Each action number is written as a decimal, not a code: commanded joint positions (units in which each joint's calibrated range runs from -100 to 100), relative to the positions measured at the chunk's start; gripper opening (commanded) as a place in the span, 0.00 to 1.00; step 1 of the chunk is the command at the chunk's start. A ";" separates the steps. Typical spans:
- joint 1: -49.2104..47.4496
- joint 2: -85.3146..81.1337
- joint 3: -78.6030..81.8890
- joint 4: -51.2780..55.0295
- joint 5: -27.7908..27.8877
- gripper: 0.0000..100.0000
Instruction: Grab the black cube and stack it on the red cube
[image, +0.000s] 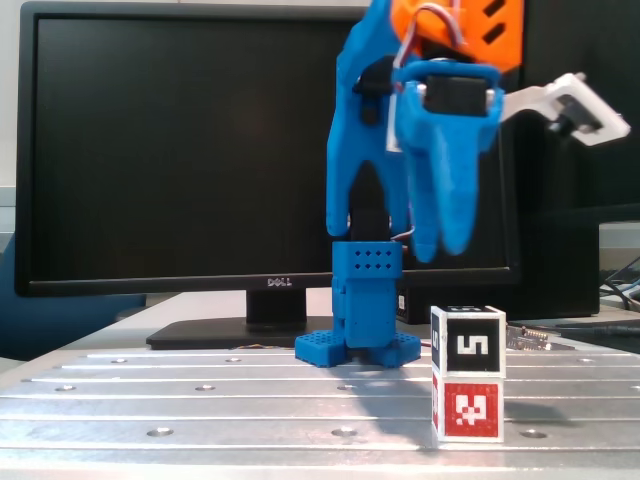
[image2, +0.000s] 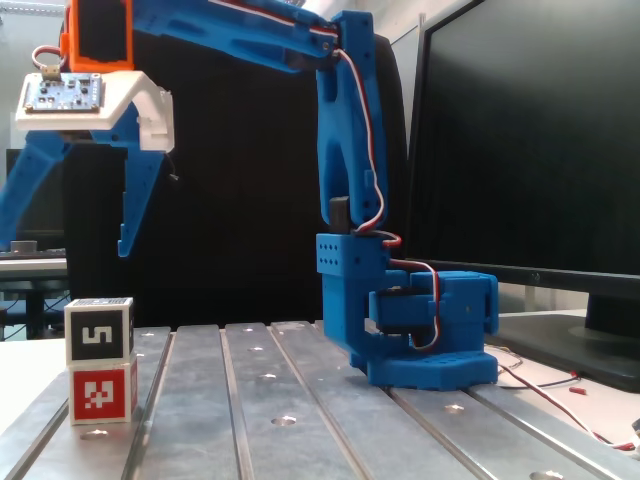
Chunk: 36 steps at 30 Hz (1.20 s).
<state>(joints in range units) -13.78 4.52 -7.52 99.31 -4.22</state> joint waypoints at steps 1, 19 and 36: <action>3.11 -1.02 -2.39 -0.51 3.01 0.22; 12.56 -21.65 35.88 -30.01 5.38 0.01; 13.74 -54.82 75.50 -49.08 5.17 0.01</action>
<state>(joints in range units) -0.15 -44.19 64.67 51.96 1.23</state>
